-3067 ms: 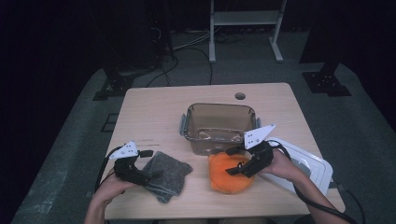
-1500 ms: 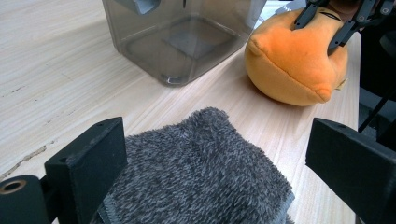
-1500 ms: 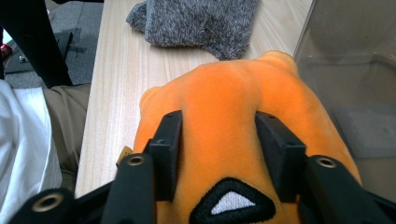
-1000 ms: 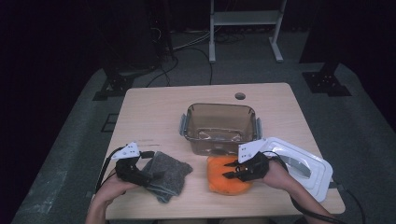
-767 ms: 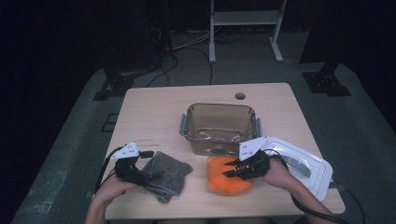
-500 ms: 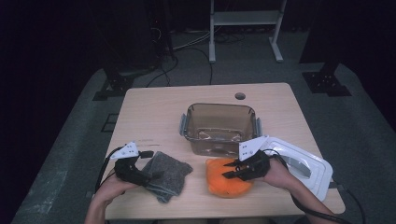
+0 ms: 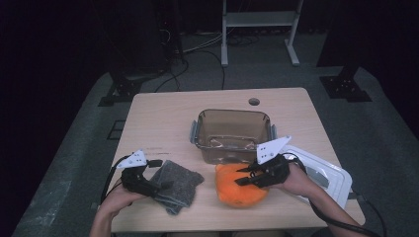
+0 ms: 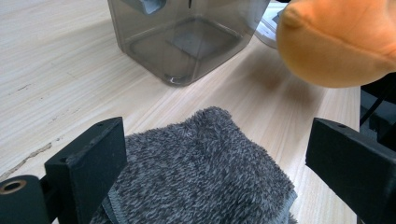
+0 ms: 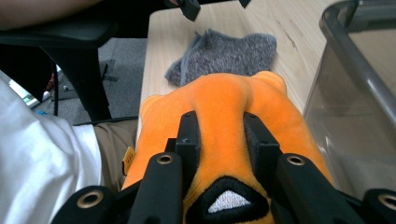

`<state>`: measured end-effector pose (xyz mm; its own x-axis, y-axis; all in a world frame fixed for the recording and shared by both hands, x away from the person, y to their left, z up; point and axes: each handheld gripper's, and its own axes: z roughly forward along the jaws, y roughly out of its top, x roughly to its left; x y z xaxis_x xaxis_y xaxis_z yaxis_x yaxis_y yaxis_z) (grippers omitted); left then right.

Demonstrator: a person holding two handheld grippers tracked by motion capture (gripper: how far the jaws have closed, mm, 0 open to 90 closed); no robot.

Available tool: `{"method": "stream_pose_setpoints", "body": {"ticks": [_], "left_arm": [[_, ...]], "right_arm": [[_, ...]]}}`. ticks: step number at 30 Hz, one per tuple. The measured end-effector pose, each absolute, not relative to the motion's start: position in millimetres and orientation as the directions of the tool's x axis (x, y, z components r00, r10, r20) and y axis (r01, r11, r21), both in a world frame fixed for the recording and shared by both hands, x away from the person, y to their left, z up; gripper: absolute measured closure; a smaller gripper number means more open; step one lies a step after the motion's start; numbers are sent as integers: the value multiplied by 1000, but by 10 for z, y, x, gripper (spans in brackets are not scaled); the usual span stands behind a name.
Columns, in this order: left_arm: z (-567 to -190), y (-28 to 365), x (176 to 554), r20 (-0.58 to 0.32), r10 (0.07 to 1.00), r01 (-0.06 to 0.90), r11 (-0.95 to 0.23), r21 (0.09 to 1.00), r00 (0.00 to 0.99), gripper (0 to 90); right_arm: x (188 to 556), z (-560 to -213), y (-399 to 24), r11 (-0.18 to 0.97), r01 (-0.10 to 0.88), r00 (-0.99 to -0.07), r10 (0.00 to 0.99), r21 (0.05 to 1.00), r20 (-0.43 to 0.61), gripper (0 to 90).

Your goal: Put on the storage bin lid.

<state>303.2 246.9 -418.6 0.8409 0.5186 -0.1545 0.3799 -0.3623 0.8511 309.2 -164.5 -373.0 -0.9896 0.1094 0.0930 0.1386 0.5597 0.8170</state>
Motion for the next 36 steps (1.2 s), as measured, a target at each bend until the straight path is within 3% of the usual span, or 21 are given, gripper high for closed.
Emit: {"method": "stream_pose_setpoints", "body": {"ticks": [36], "left_arm": [[-4165, 2475, 3019, -152, 518, 374, -358, 855, 842, 44]], "right_arm": [[3206, -2827, -1675, 507, 94, -994, 89, 857, 56, 703]]}}
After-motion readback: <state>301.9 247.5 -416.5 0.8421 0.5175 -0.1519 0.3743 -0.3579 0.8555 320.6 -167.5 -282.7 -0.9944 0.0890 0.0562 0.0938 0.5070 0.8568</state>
